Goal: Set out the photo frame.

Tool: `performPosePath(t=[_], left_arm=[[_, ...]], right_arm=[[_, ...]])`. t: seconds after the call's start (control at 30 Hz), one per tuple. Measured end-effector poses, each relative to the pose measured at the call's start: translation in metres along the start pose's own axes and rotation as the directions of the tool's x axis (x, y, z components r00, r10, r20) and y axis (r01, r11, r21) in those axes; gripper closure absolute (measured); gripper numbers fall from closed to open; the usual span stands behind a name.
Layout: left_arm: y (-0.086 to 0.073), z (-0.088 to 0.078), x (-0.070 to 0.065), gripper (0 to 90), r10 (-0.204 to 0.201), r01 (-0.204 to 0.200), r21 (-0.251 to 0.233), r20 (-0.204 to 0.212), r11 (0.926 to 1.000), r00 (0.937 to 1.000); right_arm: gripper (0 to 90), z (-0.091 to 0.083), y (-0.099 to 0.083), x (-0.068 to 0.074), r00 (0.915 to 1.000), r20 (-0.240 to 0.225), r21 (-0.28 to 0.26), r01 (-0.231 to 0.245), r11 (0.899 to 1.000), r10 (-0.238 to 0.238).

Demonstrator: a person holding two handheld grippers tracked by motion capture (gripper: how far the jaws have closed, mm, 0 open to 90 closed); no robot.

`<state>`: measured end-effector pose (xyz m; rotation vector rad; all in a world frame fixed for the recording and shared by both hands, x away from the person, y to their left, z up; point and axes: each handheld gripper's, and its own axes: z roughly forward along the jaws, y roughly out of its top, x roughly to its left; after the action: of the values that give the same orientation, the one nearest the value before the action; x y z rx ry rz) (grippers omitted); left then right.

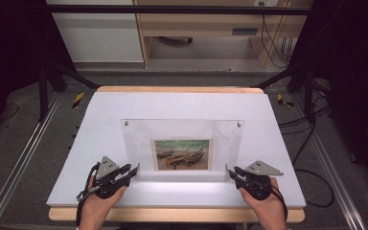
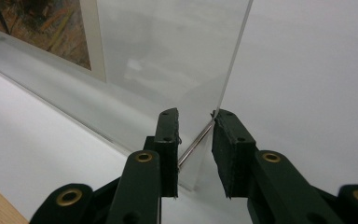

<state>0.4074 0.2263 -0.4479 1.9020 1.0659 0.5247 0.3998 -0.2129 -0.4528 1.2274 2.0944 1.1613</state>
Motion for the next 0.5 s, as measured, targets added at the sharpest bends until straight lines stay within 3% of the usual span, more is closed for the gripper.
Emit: performPosePath(t=[0.5], left_arm=[[-0.0009,-0.0003,-0.0013,67.1,0.006,-0.006,0.008,-0.002,1.0,1.0]], right_arm=[[72.0,-0.001,-0.0021,0.0008,1.0,-0.001,0.004,0.001,1.0,-0.001]])
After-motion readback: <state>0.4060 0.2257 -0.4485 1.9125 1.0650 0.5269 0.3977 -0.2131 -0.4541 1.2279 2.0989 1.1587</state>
